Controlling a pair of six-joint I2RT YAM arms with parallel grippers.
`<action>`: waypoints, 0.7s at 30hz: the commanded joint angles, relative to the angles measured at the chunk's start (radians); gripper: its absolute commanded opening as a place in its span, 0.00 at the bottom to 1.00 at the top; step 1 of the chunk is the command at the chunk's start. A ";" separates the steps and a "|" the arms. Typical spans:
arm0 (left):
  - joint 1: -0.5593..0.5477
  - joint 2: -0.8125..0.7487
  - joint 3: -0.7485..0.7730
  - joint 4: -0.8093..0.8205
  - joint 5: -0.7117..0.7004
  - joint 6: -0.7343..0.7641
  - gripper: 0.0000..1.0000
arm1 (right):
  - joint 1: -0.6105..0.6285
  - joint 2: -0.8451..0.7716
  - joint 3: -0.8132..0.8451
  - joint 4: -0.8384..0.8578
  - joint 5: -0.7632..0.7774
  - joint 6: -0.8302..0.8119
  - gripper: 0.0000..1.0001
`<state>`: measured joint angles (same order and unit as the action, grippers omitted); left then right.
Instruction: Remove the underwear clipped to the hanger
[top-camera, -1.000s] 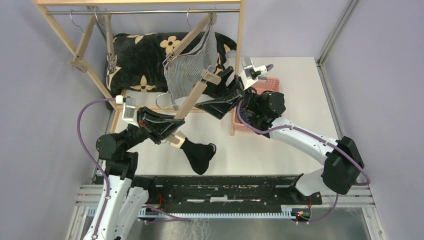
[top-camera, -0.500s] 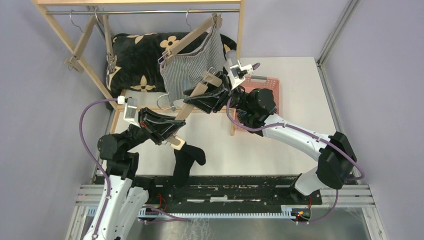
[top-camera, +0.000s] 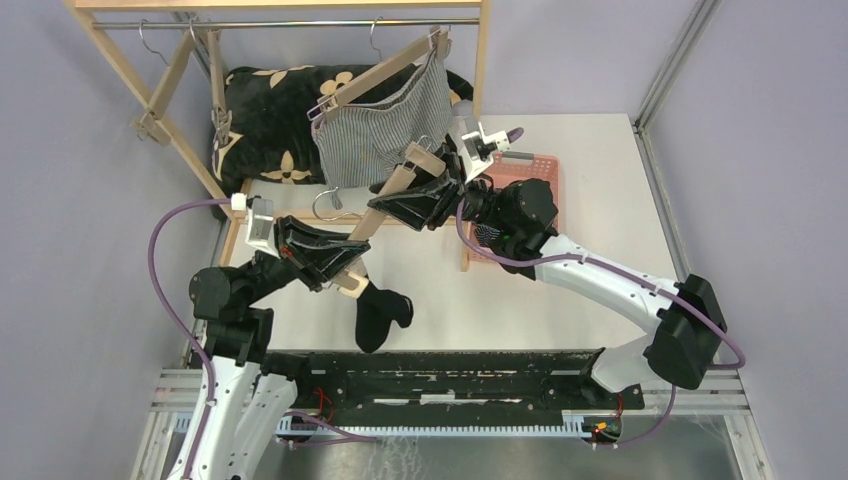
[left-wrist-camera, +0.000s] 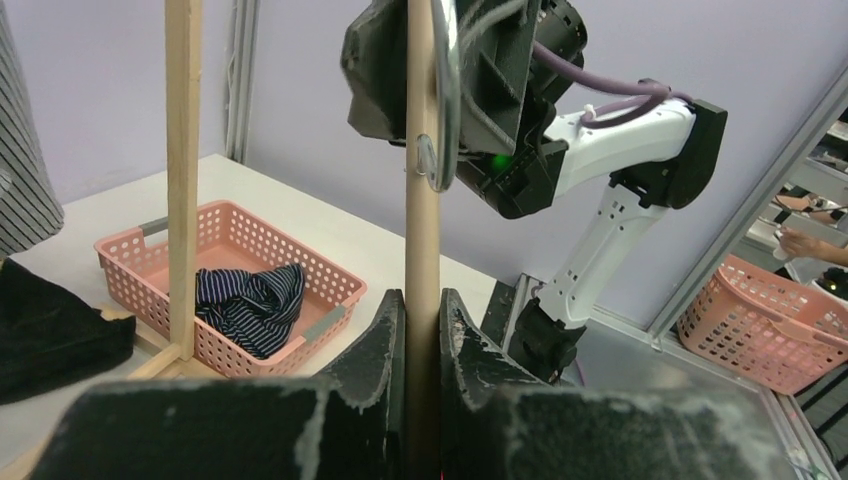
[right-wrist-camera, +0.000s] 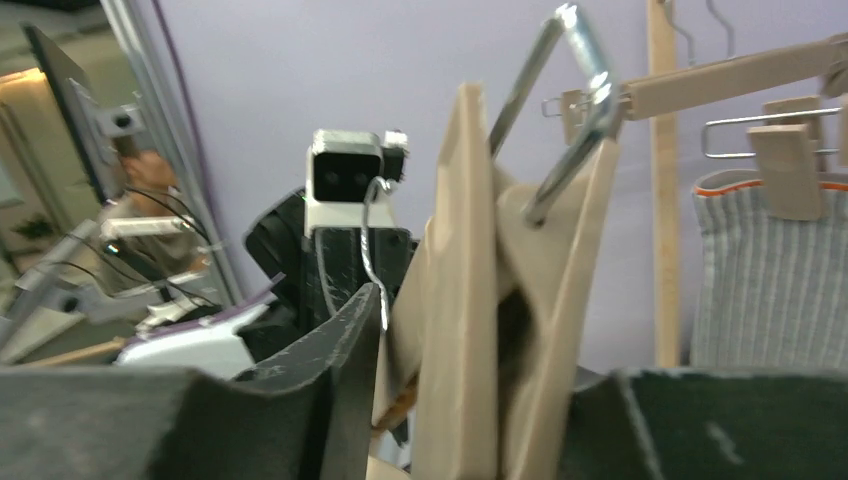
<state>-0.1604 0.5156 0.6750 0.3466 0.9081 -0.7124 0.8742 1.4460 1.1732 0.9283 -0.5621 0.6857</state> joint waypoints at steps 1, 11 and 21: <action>0.003 -0.011 0.036 -0.004 -0.034 -0.009 0.03 | -0.006 -0.044 -0.036 0.011 0.027 -0.128 0.48; 0.003 -0.019 0.011 0.036 -0.044 -0.039 0.03 | -0.006 -0.006 0.010 -0.002 -0.009 -0.092 0.01; 0.003 0.012 0.108 -0.186 -0.072 0.111 0.86 | -0.003 -0.067 -0.012 -0.001 -0.024 -0.107 0.01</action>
<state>-0.1581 0.5171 0.6918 0.2558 0.8612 -0.6903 0.8742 1.4296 1.1465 0.8989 -0.5743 0.6132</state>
